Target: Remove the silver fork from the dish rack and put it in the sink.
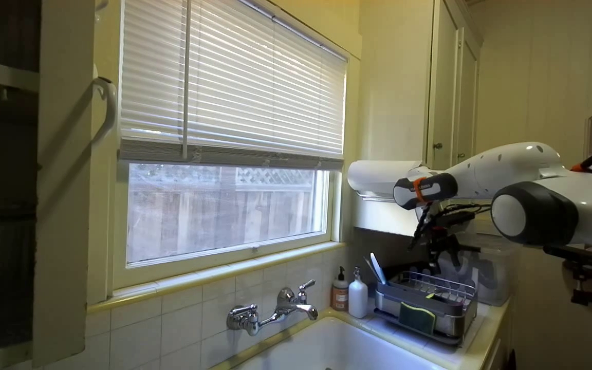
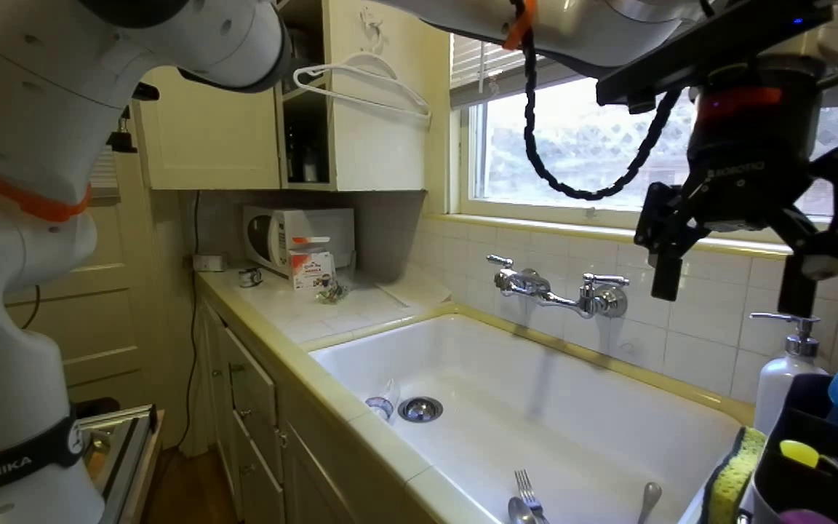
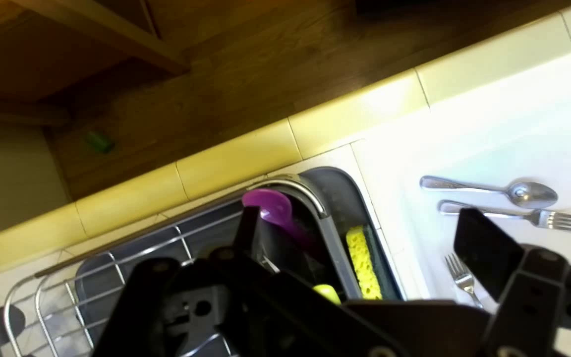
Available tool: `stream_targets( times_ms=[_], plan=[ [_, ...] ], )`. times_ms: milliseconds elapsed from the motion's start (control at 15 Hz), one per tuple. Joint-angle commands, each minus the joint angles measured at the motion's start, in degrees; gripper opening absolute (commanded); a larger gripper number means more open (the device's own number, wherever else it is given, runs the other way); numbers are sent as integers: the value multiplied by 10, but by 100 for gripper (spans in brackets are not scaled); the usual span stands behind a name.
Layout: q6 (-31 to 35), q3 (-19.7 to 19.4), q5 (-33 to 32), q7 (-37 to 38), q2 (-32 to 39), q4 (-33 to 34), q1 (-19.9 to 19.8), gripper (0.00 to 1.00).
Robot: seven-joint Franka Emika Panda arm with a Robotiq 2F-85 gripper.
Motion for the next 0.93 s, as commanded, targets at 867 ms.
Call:
stream_targets(
  times_ms=[867],
  plan=[
    [362, 13, -125, -211, -147, -393, 35, 100]
  ],
)
